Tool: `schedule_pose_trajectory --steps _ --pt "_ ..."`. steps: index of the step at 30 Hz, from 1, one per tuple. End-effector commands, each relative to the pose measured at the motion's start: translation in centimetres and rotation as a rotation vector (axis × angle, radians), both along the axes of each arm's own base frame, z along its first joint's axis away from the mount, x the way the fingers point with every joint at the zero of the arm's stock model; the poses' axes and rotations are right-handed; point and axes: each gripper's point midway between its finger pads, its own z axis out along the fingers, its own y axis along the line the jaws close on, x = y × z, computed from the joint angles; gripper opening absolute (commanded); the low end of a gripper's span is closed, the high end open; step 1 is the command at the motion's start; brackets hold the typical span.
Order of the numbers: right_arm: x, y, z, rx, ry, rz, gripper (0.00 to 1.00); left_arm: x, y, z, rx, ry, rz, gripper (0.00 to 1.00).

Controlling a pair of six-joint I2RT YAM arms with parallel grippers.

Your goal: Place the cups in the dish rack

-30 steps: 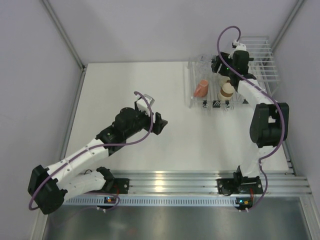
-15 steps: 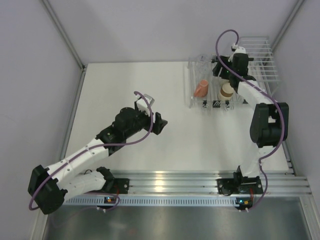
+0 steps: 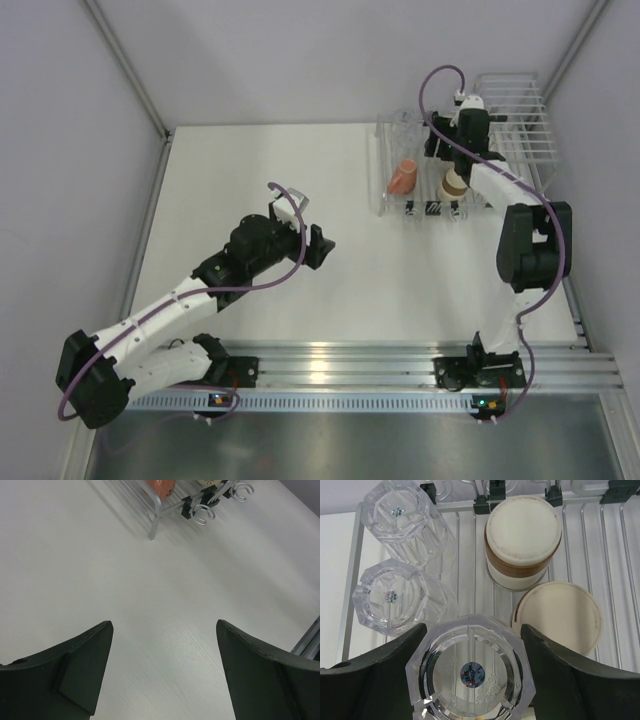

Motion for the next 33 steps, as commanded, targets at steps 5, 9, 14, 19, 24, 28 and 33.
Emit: schedule_pose_trajectory --steps 5,9,14,19,24,28,33 --pt "1.2 1.6 0.6 -0.081 -0.028 0.014 0.0 0.1 0.2 0.9 -0.017 -0.034 0.002 0.89" --pt "1.2 2.3 0.3 -0.105 -0.026 0.02 0.0 0.1 0.2 0.8 -0.015 -0.034 0.002 0.89" --pt "1.1 2.7 0.0 -0.127 -0.02 0.021 0.0 0.0 0.3 1.0 -0.021 -0.039 -0.001 0.9" --pt "1.0 3.0 -0.8 -0.139 -0.008 0.022 0.0 0.0 0.4 1.1 -0.021 -0.039 0.005 0.9" --pt "0.9 3.3 -1.1 -0.146 0.001 0.023 0.14 0.0 0.5 1.2 -0.02 -0.04 0.008 0.9" --pt "0.9 3.4 -0.8 -0.143 -0.005 0.024 0.38 -0.1 0.5 1.4 -0.024 -0.042 0.009 0.9" --pt "1.0 3.4 -0.7 -0.141 -0.01 0.022 0.5 -0.1 0.6 1.4 -0.024 -0.043 0.01 0.9"
